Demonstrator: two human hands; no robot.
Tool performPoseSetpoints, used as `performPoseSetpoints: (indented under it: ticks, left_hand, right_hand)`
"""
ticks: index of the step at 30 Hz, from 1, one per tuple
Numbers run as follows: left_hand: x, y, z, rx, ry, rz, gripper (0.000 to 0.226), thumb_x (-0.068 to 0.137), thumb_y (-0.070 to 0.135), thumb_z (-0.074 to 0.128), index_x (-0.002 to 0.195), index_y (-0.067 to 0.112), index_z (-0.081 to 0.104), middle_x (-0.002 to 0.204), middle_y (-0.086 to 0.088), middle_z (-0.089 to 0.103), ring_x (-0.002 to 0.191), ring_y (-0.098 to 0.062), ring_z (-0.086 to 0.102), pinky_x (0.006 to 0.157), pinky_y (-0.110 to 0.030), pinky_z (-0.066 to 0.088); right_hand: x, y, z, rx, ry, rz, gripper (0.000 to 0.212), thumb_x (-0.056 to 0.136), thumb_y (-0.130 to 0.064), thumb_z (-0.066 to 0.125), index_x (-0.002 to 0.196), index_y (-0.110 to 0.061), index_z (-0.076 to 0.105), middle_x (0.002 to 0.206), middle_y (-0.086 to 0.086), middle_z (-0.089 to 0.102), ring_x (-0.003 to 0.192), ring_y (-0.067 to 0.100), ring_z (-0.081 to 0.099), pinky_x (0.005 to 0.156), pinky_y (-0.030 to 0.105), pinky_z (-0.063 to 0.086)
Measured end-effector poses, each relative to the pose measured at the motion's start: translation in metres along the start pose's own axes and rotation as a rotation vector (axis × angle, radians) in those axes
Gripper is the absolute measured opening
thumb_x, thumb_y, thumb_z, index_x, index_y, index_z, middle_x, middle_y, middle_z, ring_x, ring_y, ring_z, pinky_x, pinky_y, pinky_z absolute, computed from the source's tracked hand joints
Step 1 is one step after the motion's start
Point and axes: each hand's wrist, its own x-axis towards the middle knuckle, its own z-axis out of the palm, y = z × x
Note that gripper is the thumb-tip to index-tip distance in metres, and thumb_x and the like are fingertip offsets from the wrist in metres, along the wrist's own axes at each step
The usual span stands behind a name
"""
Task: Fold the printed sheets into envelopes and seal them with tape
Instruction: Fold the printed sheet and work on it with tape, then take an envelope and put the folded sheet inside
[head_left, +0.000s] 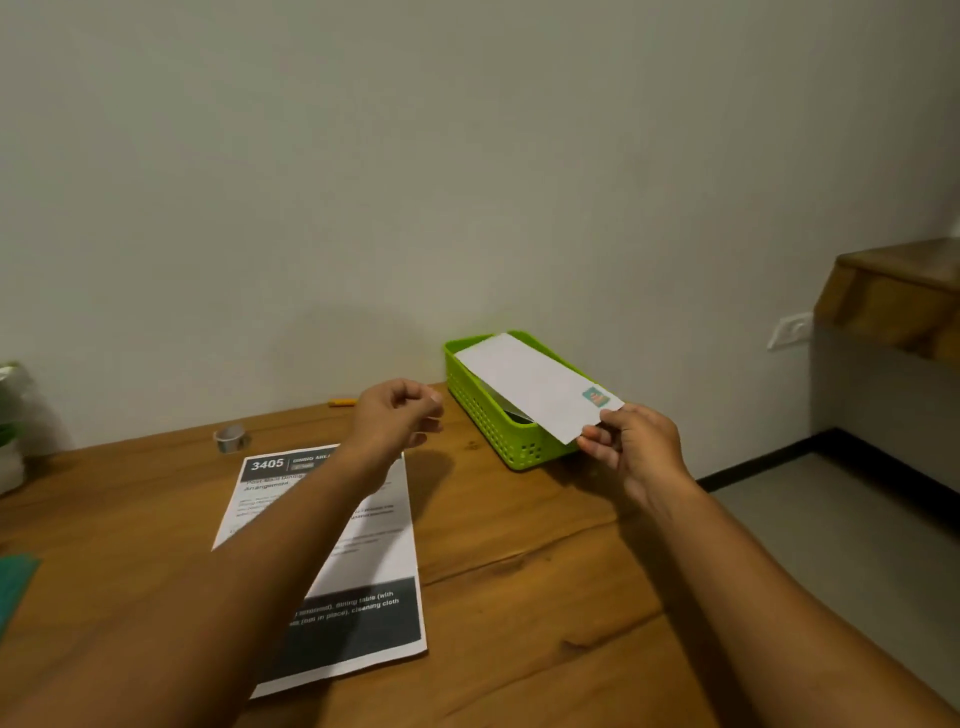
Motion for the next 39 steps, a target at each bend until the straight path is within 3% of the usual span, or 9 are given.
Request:
performPoseSetpoints:
  ticks: [5, 14, 17, 23, 26, 29, 32, 34, 39]
  left_hand:
    - [-0.004, -0.014, 0.016, 0.039, -0.073, -0.022, 0.005, 0.097, 0.012, 0.067, 0.093, 0.013, 0.069, 0.080, 0.000, 0.075, 0.075, -0.017, 0.072, 0.066, -0.028, 0.049]
    - [-0.010, -0.022, -0.007, 0.070, -0.074, -0.010, 0.005, 0.098, 0.013, 0.066, 0.094, 0.011, 0.068, 0.085, -0.004, 0.074, 0.076, -0.016, 0.071, 0.065, -0.026, 0.047]
    - [-0.013, -0.030, -0.029, 0.128, -0.066, 0.022, 0.006, 0.098, 0.016, 0.067, 0.097, 0.012, 0.070, 0.091, -0.006, 0.076, 0.081, -0.017, 0.072, 0.073, -0.030, 0.051]
    - [-0.021, -0.060, -0.100, 0.573, 0.070, 0.180, 0.005, 0.093, 0.023, 0.072, 0.094, 0.028, 0.072, 0.100, 0.007, 0.073, 0.097, -0.014, 0.066, 0.085, -0.037, 0.052]
    - [-0.037, -0.074, -0.139, 0.942, 0.051, 0.178, 0.027, 0.095, 0.038, 0.067, 0.121, 0.031, 0.068, 0.127, 0.009, 0.064, 0.119, -0.016, 0.058, 0.095, -0.040, 0.049]
    - [-0.058, -0.090, -0.164, 1.173, -0.011, 0.115, 0.050, 0.100, 0.054, 0.051, 0.145, 0.033, 0.052, 0.155, 0.007, 0.046, 0.139, -0.019, 0.043, 0.111, -0.043, 0.039]
    - [-0.075, -0.098, -0.175, 1.239, -0.014, 0.067, 0.055, 0.102, 0.059, 0.038, 0.152, 0.036, 0.041, 0.162, 0.007, 0.034, 0.147, -0.019, 0.031, 0.117, -0.045, 0.028]
    - [-0.085, -0.096, -0.179, 1.266, 0.022, 0.066, 0.056, 0.101, 0.061, 0.037, 0.151, 0.036, 0.042, 0.160, 0.007, 0.036, 0.145, -0.019, 0.032, 0.116, -0.045, 0.028]
    - [-0.096, -0.092, -0.193, 1.316, 0.130, 0.052, 0.048, 0.102, 0.055, 0.041, 0.144, 0.032, 0.048, 0.146, 0.004, 0.049, 0.131, -0.019, 0.042, 0.107, -0.042, 0.036]
  right_hand:
    - [0.014, 0.002, 0.009, 0.040, 0.040, 0.038, 0.003, 0.100, 0.004, 0.057, 0.099, 0.001, 0.059, 0.085, 0.021, 0.069, 0.051, 0.017, 0.071, 0.050, 0.029, 0.061]
    - [0.022, 0.019, 0.020, -0.109, 0.087, -0.067, 0.016, 0.096, -0.011, 0.072, 0.090, -0.006, 0.059, 0.071, 0.010, 0.064, 0.046, 0.014, 0.066, 0.043, 0.027, 0.056]
    - [0.006, 0.021, 0.027, -0.144, 0.032, -0.143, 0.016, 0.096, -0.010, 0.072, 0.087, -0.006, 0.060, 0.070, 0.009, 0.063, 0.046, 0.013, 0.064, 0.043, 0.025, 0.056]
    - [-0.036, 0.036, 0.071, -0.247, -0.162, -0.215, 0.015, 0.096, -0.009, 0.072, 0.091, -0.003, 0.059, 0.066, 0.010, 0.061, 0.046, 0.016, 0.061, 0.042, 0.027, 0.055]
    - [-0.055, 0.056, 0.105, -0.321, -0.296, -0.243, 0.016, 0.096, -0.009, 0.071, 0.089, -0.005, 0.057, 0.065, 0.010, 0.059, 0.045, 0.017, 0.059, 0.042, 0.027, 0.052]
    - [-0.075, 0.081, 0.138, -0.456, -0.440, -0.294, 0.018, 0.095, -0.011, 0.073, 0.083, -0.009, 0.059, 0.062, 0.006, 0.062, 0.050, 0.019, 0.060, 0.046, 0.030, 0.050]
    - [-0.094, 0.108, 0.171, -0.681, -0.602, -0.410, 0.012, 0.094, -0.019, 0.074, 0.085, -0.020, 0.067, 0.072, -0.001, 0.067, 0.065, 0.016, 0.066, 0.055, 0.037, 0.053]
    - [-0.105, 0.124, 0.187, -0.940, -0.711, -0.586, 0.005, 0.093, -0.030, 0.072, 0.093, -0.025, 0.070, 0.086, -0.008, 0.070, 0.081, 0.010, 0.066, 0.071, 0.042, 0.057]
    - [-0.128, 0.154, 0.213, -1.416, -0.949, -0.846, 0.051, 0.102, -0.043, 0.054, 0.147, -0.018, 0.048, 0.152, 0.004, 0.047, 0.140, 0.022, 0.040, 0.114, 0.040, 0.036]
